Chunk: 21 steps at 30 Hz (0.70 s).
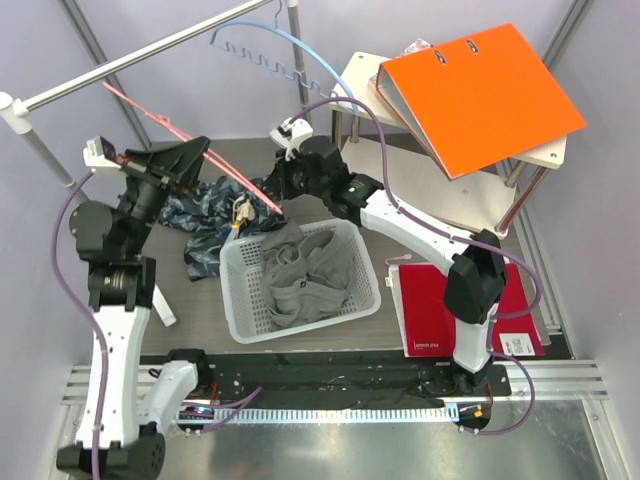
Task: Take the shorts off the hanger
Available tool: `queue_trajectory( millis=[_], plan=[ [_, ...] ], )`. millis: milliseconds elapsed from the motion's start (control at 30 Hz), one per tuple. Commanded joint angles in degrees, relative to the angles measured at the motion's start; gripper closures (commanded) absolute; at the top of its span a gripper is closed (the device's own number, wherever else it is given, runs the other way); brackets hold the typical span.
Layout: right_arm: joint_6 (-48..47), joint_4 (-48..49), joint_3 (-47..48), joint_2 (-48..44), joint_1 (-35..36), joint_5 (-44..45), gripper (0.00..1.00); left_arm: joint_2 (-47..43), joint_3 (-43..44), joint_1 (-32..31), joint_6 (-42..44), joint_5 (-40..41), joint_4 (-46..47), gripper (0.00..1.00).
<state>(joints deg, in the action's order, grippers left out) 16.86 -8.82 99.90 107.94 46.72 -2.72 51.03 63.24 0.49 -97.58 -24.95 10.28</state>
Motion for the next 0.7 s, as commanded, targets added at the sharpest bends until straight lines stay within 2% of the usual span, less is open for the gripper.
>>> queue_trajectory(
  millis=[0, 233, 400, 533, 667],
  plan=[
    [-0.9, 1.2, 3.4, -2.7, 0.4, -0.6, 0.99, -6.4, 0.0, 0.0, 13.1, 2.5, -13.3, 1.00],
    [-4.6, -3.3, 13.6, -2.5, 0.5, 0.8, 0.99, -8.4, -2.7, 0.0, 18.7, 0.4, -19.2, 1.00],
    [-5.3, -4.5, 18.3, -4.0, 0.5, -1.6, 0.99, -9.5, 0.2, 0.0, 27.2, 7.6, -29.2, 1.00],
    [-4.6, -4.5, 20.9, -6.7, 0.5, -3.9, 0.99, -9.9, 0.3, 0.0, 32.4, 13.2, -33.3, 1.00],
    [-3.6, -3.8, 22.4, -10.7, 0.5, -6.6, 0.99, -10.7, -0.8, 0.0, 34.6, 15.2, -34.8, 1.00]
  ],
)
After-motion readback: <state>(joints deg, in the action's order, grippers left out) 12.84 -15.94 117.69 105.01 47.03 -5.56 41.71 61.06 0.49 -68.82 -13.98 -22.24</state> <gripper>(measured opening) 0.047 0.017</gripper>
